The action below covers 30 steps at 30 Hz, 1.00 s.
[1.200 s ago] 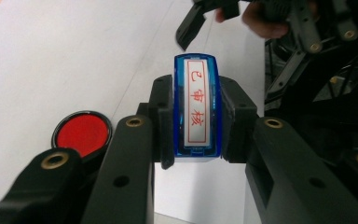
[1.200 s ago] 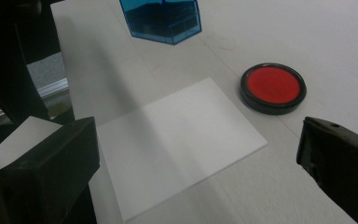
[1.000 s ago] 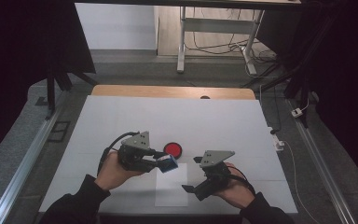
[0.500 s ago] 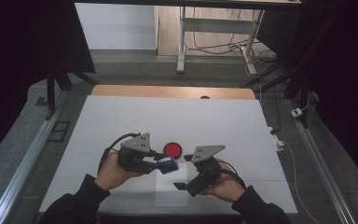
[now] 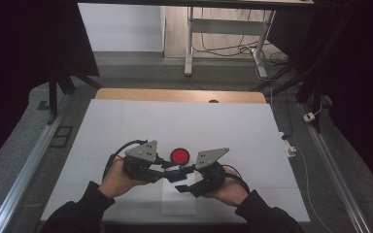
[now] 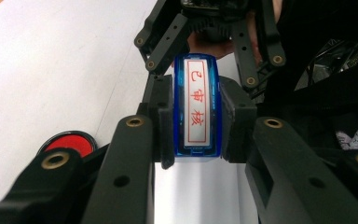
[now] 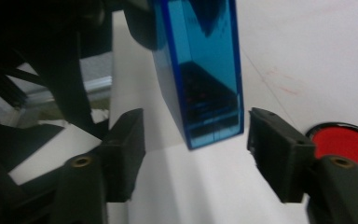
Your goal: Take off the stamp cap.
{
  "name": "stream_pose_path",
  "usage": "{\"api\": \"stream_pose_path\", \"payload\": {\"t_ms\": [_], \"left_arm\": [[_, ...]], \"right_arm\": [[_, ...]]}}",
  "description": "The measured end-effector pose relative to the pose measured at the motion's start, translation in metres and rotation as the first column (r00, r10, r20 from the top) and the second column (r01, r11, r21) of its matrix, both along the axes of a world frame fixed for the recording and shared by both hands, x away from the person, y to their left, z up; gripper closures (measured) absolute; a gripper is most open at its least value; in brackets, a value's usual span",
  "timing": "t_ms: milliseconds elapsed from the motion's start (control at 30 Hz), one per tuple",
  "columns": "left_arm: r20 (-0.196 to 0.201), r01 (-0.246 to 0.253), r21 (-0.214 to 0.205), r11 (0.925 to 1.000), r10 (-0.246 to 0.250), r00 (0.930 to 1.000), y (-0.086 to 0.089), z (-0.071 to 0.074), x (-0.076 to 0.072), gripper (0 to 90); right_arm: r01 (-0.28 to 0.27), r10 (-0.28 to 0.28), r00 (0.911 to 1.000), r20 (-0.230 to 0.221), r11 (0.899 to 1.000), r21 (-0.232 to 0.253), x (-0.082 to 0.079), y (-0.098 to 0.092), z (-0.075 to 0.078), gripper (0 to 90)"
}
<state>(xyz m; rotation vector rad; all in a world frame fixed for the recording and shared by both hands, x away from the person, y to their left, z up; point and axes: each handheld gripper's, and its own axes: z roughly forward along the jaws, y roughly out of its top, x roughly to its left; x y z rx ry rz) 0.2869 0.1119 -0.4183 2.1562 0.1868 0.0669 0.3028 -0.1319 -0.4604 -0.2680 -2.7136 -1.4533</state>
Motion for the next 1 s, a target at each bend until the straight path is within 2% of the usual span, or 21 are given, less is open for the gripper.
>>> {"api": "stream_pose_path", "payload": {"t_ms": [333, 600, 833, 1000], "left_arm": [[0.010, 0.022, -0.017, 0.9996, -0.022, 0.9997, 0.0000, 0.0001, -0.0011, 69.8], [0.020, 0.029, -0.025, 0.9993, -0.029, 0.9994, 0.0006, 0.0002, -0.0012, 69.8], [0.033, 0.036, -0.045, 0.9983, -0.035, 0.9989, 0.0022, 0.0007, -0.0019, 69.8], [0.052, 0.043, -0.043, 0.9981, -0.041, 0.9978, 0.0018, 0.0001, -0.0030, 69.9]], "right_arm": [[-0.056, 0.057, 0.9978, -0.031, 0.998, 0.036, 0.0053, 0.0014, -0.0006, 55.2], [-0.074, 0.075, 0.9970, -0.021, 0.996, 0.047, 0.0055, 0.0015, 0.0015, 63.5], [-0.084, 0.087, 0.9954, -0.040, 0.993, 0.079, 0.0074, 0.0001, 0.0016, 66.2], [-0.094, 0.100, 0.9927, -0.067, 0.992, 0.089, 0.0093, -0.0005, 0.0010, 67.7]]}}
